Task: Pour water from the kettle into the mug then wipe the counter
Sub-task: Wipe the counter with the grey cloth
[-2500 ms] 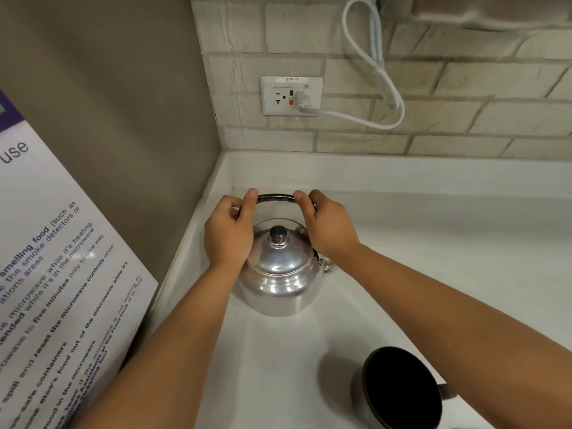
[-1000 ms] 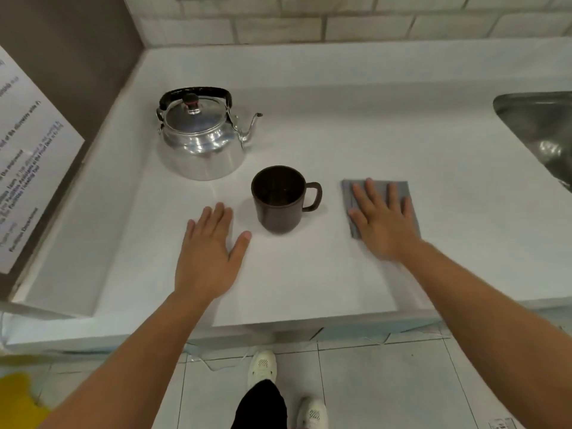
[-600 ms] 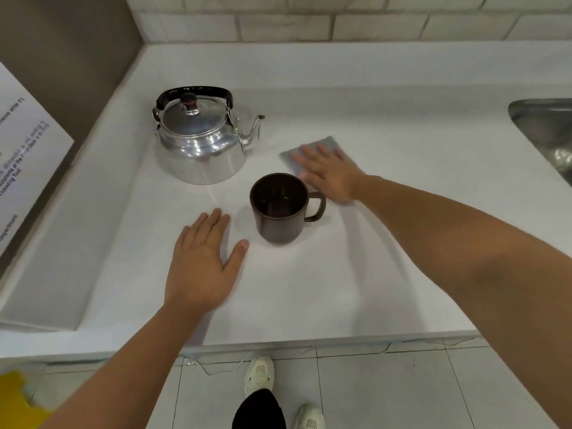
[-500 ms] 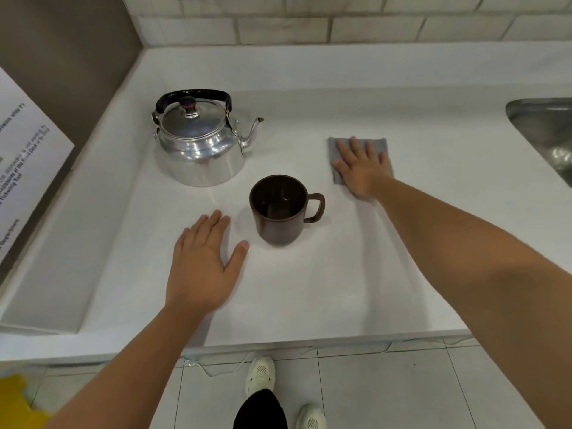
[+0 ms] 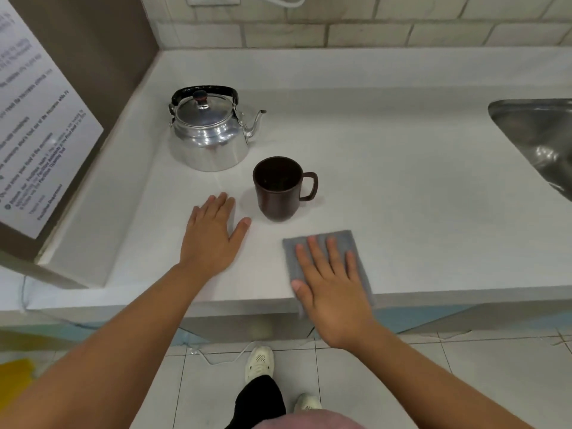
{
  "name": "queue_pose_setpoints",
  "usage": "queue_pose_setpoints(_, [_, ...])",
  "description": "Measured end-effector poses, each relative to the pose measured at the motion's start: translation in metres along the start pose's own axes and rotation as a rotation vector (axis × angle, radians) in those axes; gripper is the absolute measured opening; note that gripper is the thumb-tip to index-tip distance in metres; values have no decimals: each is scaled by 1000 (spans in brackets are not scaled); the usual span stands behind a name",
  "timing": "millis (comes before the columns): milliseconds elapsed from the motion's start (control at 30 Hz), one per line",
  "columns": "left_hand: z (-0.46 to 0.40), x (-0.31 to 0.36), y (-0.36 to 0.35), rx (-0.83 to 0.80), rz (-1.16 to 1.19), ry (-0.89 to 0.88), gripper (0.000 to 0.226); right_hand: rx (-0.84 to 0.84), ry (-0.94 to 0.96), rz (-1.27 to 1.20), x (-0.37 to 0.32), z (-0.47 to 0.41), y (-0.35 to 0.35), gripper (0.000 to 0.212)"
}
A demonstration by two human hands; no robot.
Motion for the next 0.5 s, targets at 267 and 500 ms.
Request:
queue_pose_setpoints(267, [-2,-19,48,16,307,138,39,-112,306,-129,-91,-58,-19,59])
queue_pose_setpoints(500, [1,-42,64,306,407,189,29,-161,130,-110,-149,-150,-33,71])
Point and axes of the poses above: each hand's wrist, its own z-axis away from the middle knuckle, its own y-axis out of the back of the hand, x = y × z, the point moved 1 cm from there along -z, towards the middle knuckle, and after that the axes turned 11 degrees about x, right-handed, at the moved point
